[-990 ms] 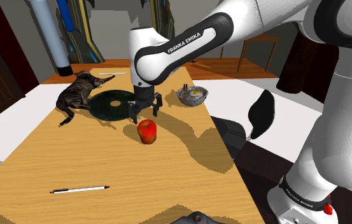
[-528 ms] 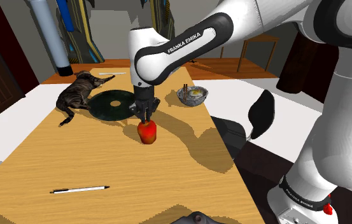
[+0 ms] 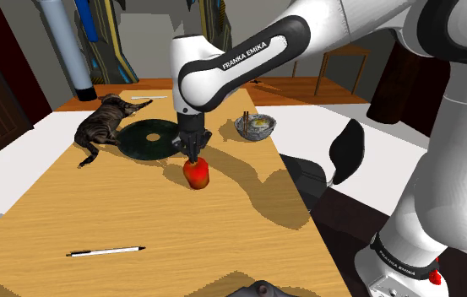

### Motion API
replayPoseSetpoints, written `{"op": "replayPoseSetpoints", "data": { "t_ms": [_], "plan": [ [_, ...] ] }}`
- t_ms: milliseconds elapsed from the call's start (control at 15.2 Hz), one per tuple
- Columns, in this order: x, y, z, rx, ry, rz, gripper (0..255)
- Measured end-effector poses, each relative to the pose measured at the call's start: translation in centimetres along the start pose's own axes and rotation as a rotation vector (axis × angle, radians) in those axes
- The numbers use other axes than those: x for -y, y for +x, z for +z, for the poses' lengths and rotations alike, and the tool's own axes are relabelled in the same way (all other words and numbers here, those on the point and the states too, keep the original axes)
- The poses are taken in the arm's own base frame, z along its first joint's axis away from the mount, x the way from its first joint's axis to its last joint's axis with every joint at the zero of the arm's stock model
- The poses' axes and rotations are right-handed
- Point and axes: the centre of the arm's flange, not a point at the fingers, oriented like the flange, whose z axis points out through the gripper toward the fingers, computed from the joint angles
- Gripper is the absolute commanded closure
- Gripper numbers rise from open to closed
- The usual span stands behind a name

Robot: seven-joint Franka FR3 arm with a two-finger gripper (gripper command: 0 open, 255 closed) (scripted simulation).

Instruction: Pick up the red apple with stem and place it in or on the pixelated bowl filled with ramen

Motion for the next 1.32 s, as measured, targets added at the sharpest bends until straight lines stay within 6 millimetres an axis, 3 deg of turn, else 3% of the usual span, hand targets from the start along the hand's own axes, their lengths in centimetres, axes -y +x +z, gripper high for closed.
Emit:
{"op": "replayPoseSetpoints", "data": {
  "t_ms": [1320],
  "plan": [
    [0.5,0.2,-10.4,0.000,0.000,0.000,255]
  ]
}}
